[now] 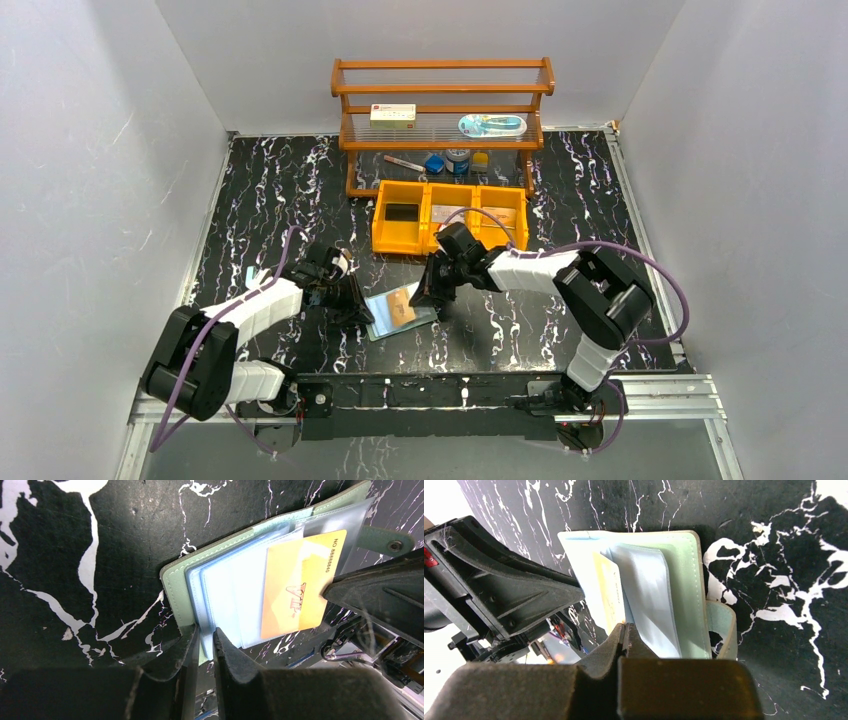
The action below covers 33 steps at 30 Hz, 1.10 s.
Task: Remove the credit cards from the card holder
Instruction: Remove the credit card from the card holder.
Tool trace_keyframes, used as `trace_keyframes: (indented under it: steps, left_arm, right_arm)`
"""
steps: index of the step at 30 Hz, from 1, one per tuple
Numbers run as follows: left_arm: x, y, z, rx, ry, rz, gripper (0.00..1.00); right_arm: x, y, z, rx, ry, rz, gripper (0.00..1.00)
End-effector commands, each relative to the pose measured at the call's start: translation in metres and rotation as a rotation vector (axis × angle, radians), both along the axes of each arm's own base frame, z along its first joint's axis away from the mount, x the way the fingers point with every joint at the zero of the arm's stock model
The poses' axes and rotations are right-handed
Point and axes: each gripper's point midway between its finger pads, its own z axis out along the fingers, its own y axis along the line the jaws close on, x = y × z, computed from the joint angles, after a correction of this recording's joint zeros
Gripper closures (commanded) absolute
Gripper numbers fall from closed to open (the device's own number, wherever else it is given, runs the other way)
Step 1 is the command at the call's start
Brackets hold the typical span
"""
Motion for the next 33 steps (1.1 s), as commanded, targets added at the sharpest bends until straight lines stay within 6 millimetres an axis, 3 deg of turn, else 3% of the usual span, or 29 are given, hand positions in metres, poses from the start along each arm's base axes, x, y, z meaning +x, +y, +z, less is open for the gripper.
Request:
trace_keyframes:
  steps: [1,4,11,15,19,25,33]
  left_arm:
    - [0.004,0.000,0.008,0.005,-0.021,-0.006,0.82]
    - [0.011,-0.002,0.021,-0.003,-0.059,0.001,0.79]
    - [0.024,-0.003,0.046,-0.014,-0.129,0.022,0.67]
    - [0.036,-0.021,0.072,-0.117,-0.197,-0.016,0.57]
    - [0.040,-0.045,0.087,-0.249,-0.213,-0.073,0.56]
    - [0.037,-0.060,0.074,-0.295,-0.147,-0.114,0.57]
    - [0.030,-0.062,0.026,-0.220,-0.024,-0.110,0.68]
  right_arm:
    - [0.001,-0.002,0.012,0.036,-0.045,-0.008,1.00]
    - [0.004,-0.011,0.008,0.000,-0.057,-0.030,1.00]
    - [0.012,-0.020,0.024,0.006,-0.116,-0.066,1.00]
    - [0.008,-0.019,0.025,0.042,-0.088,-0.096,1.00]
    - [0.005,-0.018,0.021,0.054,-0.068,-0.105,1.00]
    - [0.008,-0.023,0.020,0.035,-0.074,-0.138,1.00]
    - [0.004,-0.018,0.014,0.066,-0.032,-0.142,1.00]
